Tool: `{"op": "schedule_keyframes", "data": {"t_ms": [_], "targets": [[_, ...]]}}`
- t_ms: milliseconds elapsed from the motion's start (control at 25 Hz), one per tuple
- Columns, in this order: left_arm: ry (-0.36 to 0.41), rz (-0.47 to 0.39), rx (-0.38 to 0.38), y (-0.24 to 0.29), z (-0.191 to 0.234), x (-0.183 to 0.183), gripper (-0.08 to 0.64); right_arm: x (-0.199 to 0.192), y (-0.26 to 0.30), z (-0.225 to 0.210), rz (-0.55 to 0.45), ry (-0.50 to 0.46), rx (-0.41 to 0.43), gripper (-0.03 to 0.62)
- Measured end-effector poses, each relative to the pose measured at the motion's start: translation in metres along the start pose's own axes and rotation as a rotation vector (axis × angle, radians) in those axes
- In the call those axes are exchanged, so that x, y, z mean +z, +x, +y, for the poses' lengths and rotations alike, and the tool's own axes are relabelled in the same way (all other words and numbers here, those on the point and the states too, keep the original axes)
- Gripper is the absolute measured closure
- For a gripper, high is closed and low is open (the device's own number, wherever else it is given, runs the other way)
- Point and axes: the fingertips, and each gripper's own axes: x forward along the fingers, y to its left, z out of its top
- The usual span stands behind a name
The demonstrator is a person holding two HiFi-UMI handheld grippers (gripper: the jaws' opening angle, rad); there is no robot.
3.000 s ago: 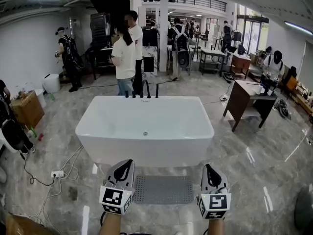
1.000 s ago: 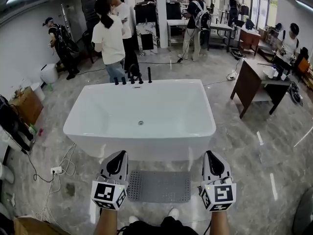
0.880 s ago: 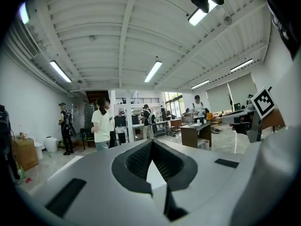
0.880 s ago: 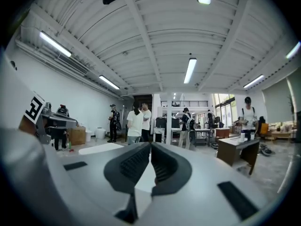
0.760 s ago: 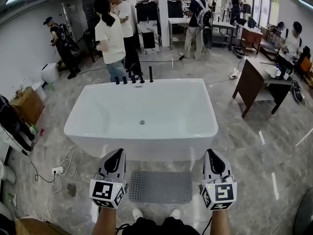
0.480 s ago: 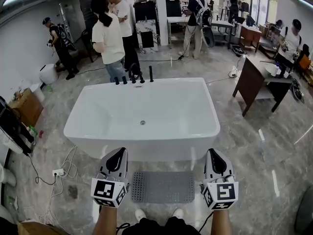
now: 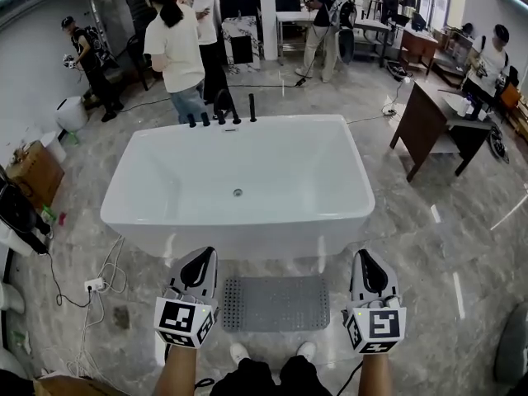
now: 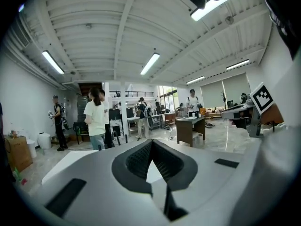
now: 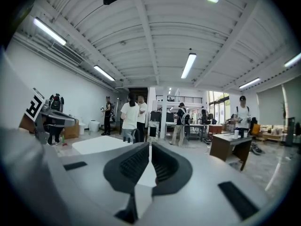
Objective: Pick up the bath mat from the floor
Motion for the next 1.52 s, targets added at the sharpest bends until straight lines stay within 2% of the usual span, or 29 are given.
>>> {"op": "schedule_keyframes", "data": {"t_ms": [280,520,840,1000,1240,1440,1520], "targets": [[-0.023,0.044,0.033,0.013,0.009,-0.048,0.560,-0.051,0.022,0.008,0.061,-0.005,0.032,0.569],[-0.040,0.037,0.060,0.035,0.020,-0.096,0.560,-0.098,0.048,0.005,0.066,-0.008,0.022,0.569],[-0.038,0.078,0.080,0.053,0.025,-0.181,0.560,-0.174,0.075,0.003,0.073,-0.049,0.016,0.569],[-0.025,0.096,0.091,0.068,0.027,-0.232,0.560,-0.224,0.088,-0.002,0.081,-0.036,0.002,0.569],[-0.030,0.098,0.100,0.089,0.028,-0.302,0.560,-0.298,0.103,-0.005,0.116,-0.078,-0.011,0.569],[-0.012,0.096,0.106,0.112,0.033,-0.368,0.560,-0.373,0.119,-0.014,0.147,-0.091,-0.058,0.569],[-0.007,0.103,0.117,0.124,0.036,-0.400,0.560,-0.405,0.130,-0.012,0.165,-0.116,-0.052,0.569]]}}
